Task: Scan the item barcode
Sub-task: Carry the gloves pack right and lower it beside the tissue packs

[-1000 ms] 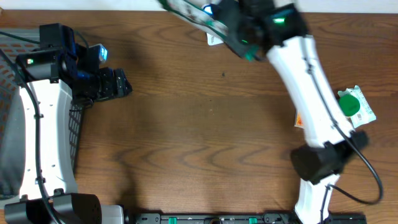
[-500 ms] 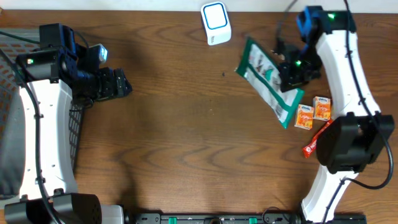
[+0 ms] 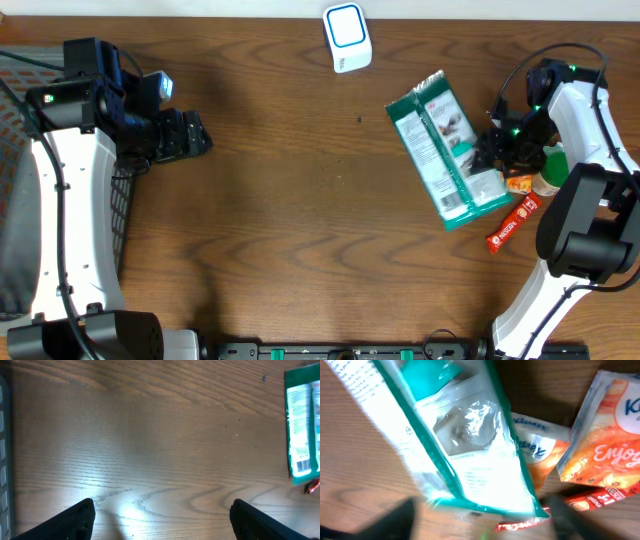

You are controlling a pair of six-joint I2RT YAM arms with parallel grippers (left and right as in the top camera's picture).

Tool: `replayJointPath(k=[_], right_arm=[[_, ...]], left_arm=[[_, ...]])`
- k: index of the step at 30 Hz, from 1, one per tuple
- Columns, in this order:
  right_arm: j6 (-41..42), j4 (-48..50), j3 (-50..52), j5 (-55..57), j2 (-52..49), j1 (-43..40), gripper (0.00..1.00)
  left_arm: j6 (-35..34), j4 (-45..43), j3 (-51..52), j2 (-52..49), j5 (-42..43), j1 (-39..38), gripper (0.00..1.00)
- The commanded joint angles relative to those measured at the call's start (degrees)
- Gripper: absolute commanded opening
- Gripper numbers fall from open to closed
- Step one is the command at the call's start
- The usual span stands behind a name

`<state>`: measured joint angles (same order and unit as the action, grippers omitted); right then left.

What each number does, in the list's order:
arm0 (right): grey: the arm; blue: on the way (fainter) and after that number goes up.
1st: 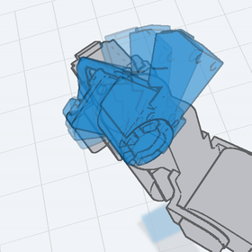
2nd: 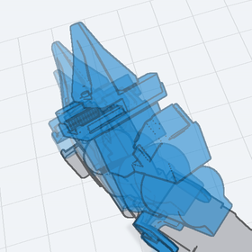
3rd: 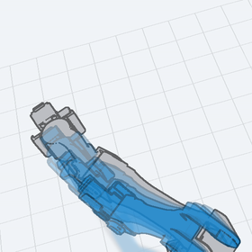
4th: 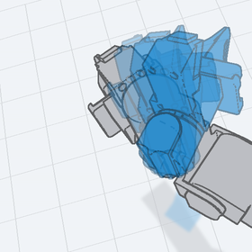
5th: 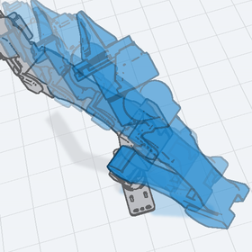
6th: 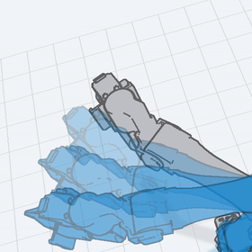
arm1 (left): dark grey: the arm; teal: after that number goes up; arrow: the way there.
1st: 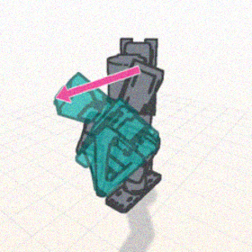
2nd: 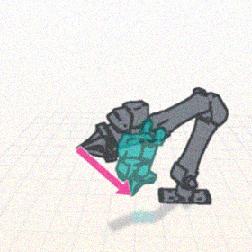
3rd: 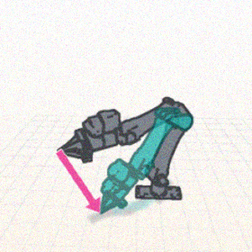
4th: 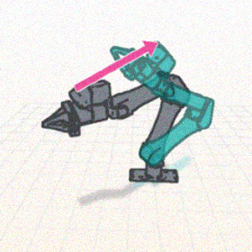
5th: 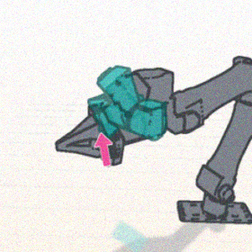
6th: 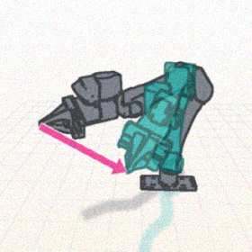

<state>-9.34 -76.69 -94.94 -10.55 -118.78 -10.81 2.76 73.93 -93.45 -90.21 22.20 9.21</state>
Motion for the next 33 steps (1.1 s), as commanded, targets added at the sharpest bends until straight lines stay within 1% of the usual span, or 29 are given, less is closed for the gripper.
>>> replayJointPath(k=[1,8,12,14,33], right_arm=[[1.18,2.32,1.20,-0.48,-0.04,-0.13,0.99],[1.36,6.19,1.27,-0.61,-0.04,0.00,0.99],[6.32,10.82,1.27,-0.94,-0.04,0.15,0.99],[7.17,11.72,1.27,-0.92,-0.04,0.07,0.99],[7.17,11.76,1.27,-0.90,-0.04,0.02,0.99]], left_arm=[[-0.28,0.20,0.02,0.72,0.28,0.02,0.87],[-0.28,0.20,0.02,0.72,0.28,0.02,0.87],[-0.31,0.20,0.02,0.72,0.28,0.02,0.87],[-0.31,0.20,0.02,0.72,0.28,0.02,0.87],[-0.28,0.20,0.02,0.72,0.28,0.02,0.87]])
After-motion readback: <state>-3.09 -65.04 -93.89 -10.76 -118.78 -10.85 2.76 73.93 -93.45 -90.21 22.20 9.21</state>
